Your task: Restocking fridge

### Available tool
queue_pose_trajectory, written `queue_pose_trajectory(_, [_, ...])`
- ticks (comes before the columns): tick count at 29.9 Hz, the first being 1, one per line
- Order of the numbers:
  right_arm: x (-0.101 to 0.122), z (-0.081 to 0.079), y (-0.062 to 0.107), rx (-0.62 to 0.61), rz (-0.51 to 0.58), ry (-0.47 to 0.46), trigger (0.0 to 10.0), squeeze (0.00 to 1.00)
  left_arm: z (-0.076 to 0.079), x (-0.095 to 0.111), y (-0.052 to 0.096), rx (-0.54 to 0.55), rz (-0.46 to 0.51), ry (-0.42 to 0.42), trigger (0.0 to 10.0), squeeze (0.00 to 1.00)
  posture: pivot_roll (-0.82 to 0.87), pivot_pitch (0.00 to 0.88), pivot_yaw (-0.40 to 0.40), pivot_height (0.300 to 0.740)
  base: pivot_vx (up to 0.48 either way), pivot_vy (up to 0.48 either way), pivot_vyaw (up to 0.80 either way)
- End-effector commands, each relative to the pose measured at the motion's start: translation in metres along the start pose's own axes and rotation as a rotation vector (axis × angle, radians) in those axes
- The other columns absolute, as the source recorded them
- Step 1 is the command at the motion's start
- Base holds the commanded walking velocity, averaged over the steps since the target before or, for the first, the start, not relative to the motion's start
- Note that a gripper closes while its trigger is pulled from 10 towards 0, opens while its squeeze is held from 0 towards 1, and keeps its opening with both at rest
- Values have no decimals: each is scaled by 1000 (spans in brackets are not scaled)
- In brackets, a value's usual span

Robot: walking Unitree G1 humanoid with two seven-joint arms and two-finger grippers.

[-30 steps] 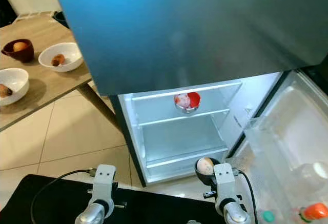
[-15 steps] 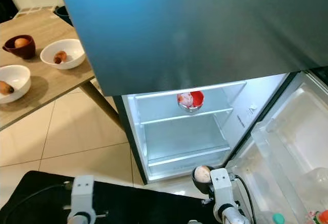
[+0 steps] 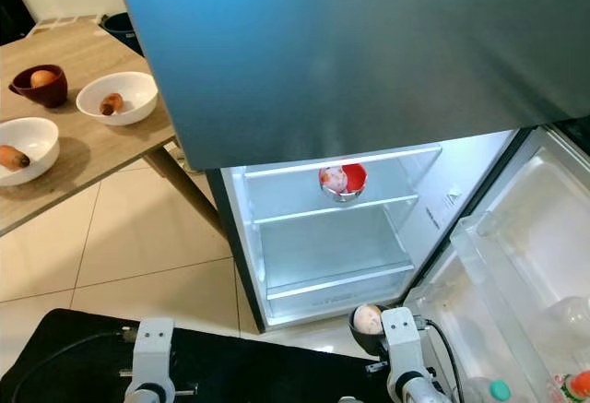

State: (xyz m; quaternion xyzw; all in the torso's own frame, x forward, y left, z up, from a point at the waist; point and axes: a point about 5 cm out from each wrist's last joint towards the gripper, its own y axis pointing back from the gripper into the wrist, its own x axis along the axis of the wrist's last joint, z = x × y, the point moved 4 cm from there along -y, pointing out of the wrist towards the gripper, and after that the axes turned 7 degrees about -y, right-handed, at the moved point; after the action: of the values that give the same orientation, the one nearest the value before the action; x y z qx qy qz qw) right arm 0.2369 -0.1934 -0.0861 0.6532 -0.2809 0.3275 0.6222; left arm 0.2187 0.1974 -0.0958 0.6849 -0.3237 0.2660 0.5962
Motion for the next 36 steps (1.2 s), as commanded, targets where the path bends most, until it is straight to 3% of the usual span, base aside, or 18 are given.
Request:
queue_pose_trajectory(1, [-6, 1, 2, -6, -19, -3, 10000, 0, 4, -6, 2, -15, -19, -4, 10000, 0, -114, 114, -1, 736, 0, 0, 0])
queue_pose_trajectory(36, [-9, 2, 3, -3, -34, 13, 10000, 0, 12, -7, 4, -63, 1, -4, 10000, 0, -119, 92, 0, 736, 0, 0, 0])
